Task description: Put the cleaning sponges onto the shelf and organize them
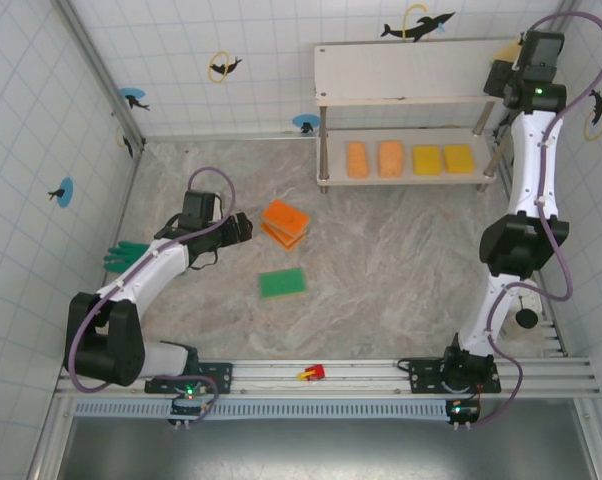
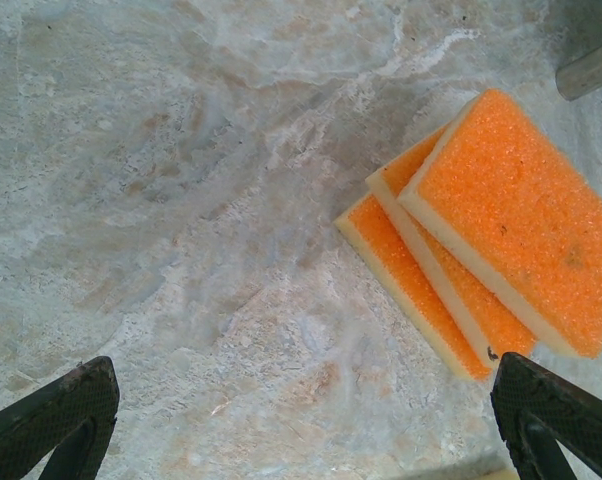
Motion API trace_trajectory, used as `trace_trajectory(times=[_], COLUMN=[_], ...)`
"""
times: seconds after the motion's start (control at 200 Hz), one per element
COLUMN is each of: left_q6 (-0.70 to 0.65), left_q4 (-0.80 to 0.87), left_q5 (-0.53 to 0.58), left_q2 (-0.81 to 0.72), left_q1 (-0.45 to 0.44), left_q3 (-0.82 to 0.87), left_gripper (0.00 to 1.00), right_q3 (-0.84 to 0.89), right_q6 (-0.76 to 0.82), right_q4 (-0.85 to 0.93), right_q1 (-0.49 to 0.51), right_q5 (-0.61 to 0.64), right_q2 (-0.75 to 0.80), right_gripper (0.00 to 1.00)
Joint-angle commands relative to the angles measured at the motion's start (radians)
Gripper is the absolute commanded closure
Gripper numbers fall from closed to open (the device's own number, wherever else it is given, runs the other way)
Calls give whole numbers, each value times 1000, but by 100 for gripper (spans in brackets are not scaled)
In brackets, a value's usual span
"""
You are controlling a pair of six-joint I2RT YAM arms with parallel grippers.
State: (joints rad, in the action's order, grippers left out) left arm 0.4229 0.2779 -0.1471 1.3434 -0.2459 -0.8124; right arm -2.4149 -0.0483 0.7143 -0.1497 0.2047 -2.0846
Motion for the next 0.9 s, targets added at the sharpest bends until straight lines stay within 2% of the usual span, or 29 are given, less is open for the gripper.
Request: trace_trajectory(times=[0.0,0.651,0.896], left_q6=[2,5,4], left_q4=[-13,-14,-15], left_q5=[-11,-5,-2], left_q2=[10,20,21], left_q1=[8,8,8], left_q3=[-6,-1,1], left_gripper=[3,3,3], right_q3=[-47,-44,-42], right_q6=[15,34,34], right_q4=[7,6,1], right_q1=[7,9,8], right_q5=[22,21,12], right_q2=[-20,-37,-39], right_gripper=[23,41,56])
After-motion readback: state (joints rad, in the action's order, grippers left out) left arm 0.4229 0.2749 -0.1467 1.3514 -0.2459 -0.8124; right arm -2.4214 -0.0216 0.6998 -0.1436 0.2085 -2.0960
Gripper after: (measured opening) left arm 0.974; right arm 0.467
